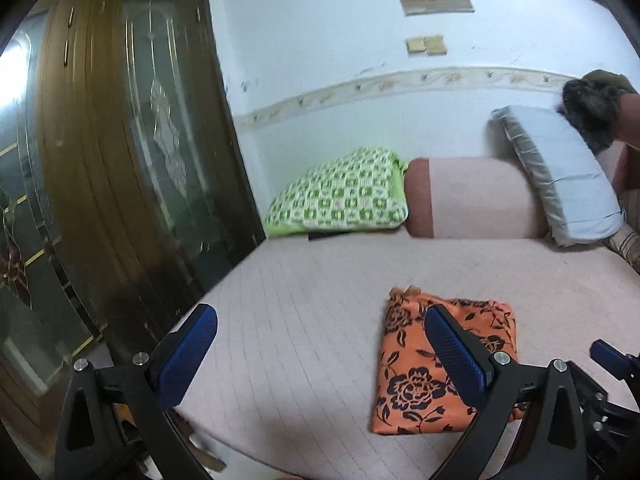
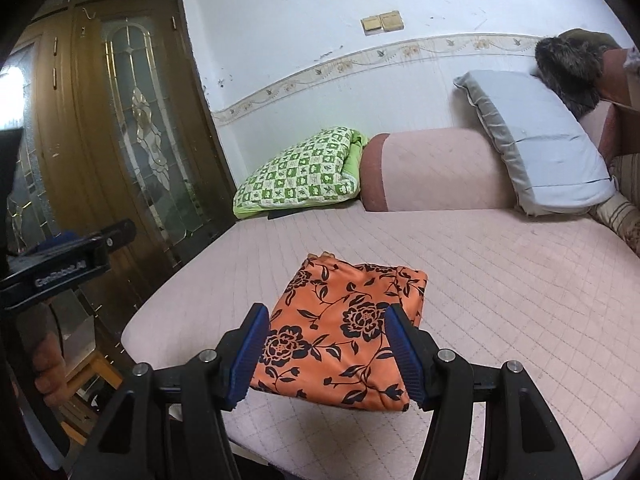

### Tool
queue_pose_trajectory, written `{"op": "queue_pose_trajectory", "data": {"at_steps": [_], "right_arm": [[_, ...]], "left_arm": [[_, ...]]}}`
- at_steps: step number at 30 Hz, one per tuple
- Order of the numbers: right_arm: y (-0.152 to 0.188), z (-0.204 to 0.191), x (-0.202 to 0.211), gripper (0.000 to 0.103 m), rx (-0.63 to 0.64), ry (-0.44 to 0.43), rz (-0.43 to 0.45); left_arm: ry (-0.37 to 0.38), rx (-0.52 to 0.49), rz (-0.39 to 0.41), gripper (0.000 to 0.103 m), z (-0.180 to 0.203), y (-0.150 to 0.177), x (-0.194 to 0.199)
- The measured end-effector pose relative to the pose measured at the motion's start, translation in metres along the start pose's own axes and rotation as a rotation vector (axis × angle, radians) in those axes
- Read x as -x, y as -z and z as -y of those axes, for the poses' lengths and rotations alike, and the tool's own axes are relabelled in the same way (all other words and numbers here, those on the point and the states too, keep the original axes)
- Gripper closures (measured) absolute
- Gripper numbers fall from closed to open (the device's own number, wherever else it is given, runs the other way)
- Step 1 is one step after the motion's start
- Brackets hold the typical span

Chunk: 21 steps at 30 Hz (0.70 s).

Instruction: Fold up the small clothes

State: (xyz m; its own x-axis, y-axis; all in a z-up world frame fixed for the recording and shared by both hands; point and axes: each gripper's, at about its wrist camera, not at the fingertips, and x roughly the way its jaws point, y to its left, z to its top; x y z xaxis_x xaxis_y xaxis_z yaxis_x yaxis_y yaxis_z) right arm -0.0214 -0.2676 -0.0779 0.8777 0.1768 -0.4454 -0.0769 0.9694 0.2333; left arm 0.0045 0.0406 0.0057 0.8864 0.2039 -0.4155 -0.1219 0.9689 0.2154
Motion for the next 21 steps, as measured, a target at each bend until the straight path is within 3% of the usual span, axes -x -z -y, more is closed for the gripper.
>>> {"op": "queue_pose_trajectory", "data": {"at_steps": [5, 13, 21], "right_arm": [[-0.002, 0.0, 0.002, 0.039, -0.005, -0.012, 0.01], [-0.001, 0.0, 0.004, 0.039, -0.009, -0.015, 0.015], [0.001, -0.001, -0.001, 0.039, -0.003, -0.021, 0.002]], "left_arm": [[0.056, 0.021, 0.0, 0.0, -0.001, -0.006, 0.014], [0.061, 0.019, -0.069, 0.0, 0.0, -0.01, 0.013], [0.068, 0.018, -0.085, 0.0, -0.001, -0.007, 0.011]]}}
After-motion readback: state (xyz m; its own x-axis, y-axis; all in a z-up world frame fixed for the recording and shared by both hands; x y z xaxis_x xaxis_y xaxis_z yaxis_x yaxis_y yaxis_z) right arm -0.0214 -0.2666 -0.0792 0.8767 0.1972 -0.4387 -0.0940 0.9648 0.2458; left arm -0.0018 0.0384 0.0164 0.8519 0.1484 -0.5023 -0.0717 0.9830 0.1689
